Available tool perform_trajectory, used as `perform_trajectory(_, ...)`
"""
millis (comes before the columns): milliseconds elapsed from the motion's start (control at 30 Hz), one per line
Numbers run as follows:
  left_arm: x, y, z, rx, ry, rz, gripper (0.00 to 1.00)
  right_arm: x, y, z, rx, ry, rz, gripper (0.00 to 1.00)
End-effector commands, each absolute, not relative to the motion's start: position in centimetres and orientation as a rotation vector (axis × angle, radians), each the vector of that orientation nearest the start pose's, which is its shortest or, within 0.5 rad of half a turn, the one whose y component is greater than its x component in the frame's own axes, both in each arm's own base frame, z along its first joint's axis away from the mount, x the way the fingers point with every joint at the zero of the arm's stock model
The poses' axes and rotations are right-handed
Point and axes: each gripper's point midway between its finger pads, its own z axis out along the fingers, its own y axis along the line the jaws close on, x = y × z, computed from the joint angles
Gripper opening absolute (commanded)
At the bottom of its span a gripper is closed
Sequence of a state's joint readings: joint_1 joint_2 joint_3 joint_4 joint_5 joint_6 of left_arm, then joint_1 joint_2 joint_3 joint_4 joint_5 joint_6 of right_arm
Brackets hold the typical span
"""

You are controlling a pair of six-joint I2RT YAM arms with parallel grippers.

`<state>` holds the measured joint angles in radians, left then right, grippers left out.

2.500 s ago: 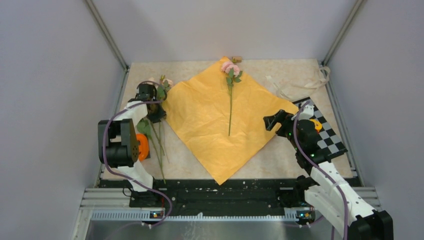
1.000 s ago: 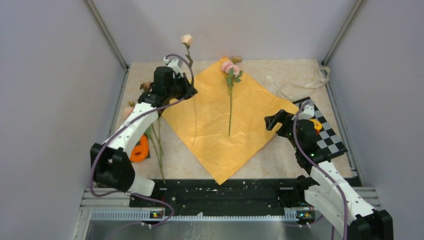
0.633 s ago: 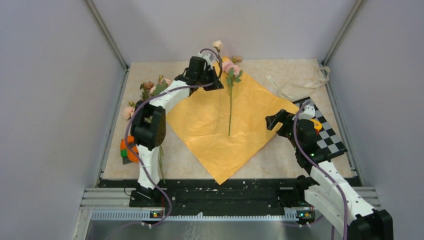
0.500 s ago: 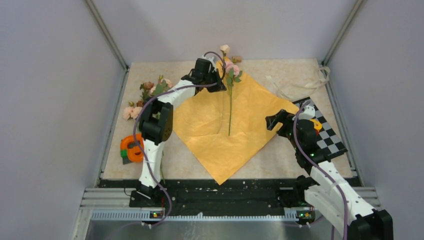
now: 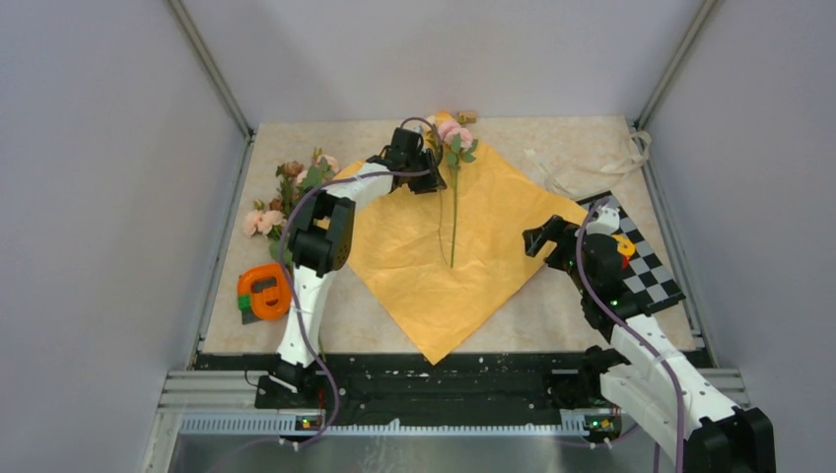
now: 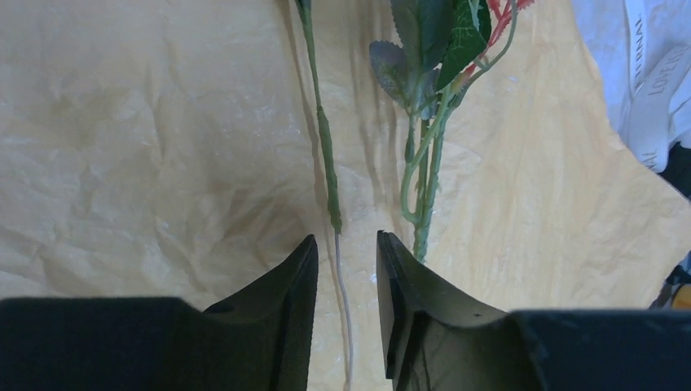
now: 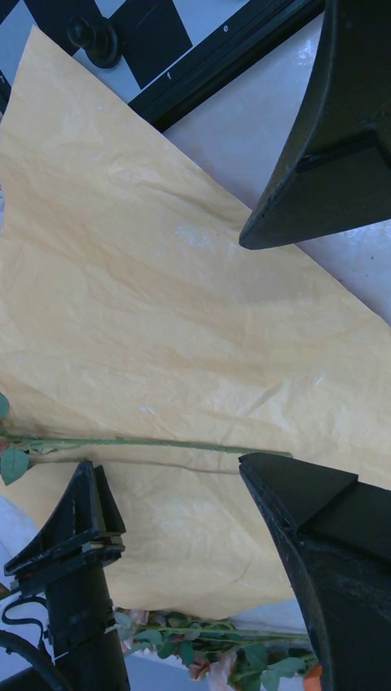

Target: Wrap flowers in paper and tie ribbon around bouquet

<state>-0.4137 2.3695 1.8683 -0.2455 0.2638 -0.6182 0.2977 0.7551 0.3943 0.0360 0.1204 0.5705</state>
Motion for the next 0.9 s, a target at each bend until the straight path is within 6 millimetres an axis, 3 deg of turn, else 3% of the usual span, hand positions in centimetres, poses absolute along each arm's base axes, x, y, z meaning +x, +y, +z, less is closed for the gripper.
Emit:
perform_trajectory(0,53.7,-31.0,8.3,-0.073,2.347,-0.833,0.43,30.0,8.9,18.1,0.347,1.812,0.483,0.99)
perform_trajectory(100,53.0,-30.7,10.3,-0.060,2.342,-0.830,0.67,29.9,8.9,18.3,0.342,1.809,0.489,0.99)
perform_trajectory(200,51.1,-30.2,14.4,-0.011,2.303,-0.853,0.97,29.8,8.9,18.5,0.338,1.801,0.492,0.99)
perform_trajectory(333,47.4,-26.9,18.1,-0.011,2.269,-0.749,0.99,29.5,8.2,19.1,0.346,1.784,0.459,0.99)
perform_trajectory(433,43.9,-22.3,18.0,-0.056,2.270,-0.558,0.99,29.3,8.3,19.5,0.344,1.762,0.479,0.99)
perform_trajectory(600,39.6,-12.0,16.5,-0.264,2.283,-0.136,0.99,29.4,8.3,19.5,0.347,1.753,0.480,0.99)
perform_trajectory(733,37.3,-6.2,14.0,-0.394,2.353,-0.056,0.99,29.5,8.3,19.3,0.348,1.757,0.477,0.99)
perform_trajectory(867,36.9,-2.4,11.4,-0.508,2.384,-0.062,0.99,29.7,8.5,18.9,0.345,1.771,0.477,0.99)
